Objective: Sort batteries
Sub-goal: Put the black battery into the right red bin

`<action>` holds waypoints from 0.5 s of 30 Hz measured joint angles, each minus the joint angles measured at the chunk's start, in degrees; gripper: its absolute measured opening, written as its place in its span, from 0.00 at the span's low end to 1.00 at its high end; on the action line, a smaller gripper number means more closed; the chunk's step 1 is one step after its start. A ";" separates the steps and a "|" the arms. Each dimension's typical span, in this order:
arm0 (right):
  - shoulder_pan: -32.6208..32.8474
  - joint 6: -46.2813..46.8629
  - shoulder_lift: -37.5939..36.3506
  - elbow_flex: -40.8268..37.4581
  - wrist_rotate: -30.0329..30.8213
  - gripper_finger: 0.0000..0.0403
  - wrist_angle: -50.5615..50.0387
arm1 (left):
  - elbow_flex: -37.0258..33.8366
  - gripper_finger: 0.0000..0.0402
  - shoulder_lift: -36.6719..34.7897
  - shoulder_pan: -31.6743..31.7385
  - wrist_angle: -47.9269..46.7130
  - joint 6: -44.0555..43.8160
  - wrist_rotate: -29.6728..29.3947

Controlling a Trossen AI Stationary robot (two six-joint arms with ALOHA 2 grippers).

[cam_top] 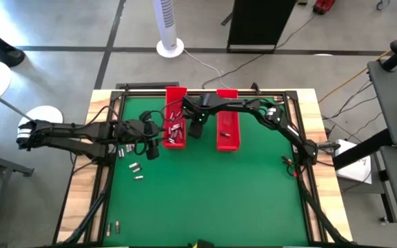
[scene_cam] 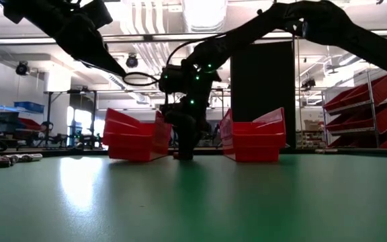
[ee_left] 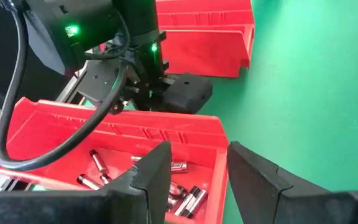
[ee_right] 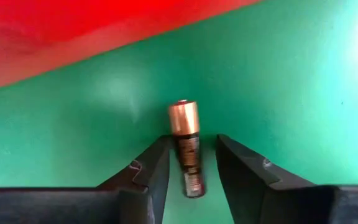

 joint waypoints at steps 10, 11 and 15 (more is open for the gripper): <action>0.08 -0.32 -0.09 0.44 0.25 0.11 -3.11 | -0.16 0.34 -0.07 0.00 2.09 1.66 0.02; 0.12 -0.30 -0.09 0.44 0.33 0.09 -3.13 | -0.23 0.34 -0.21 0.00 2.87 2.10 0.00; 0.42 -0.24 -0.20 0.47 0.34 0.06 -3.24 | -1.47 0.34 -1.35 0.00 6.20 3.96 0.02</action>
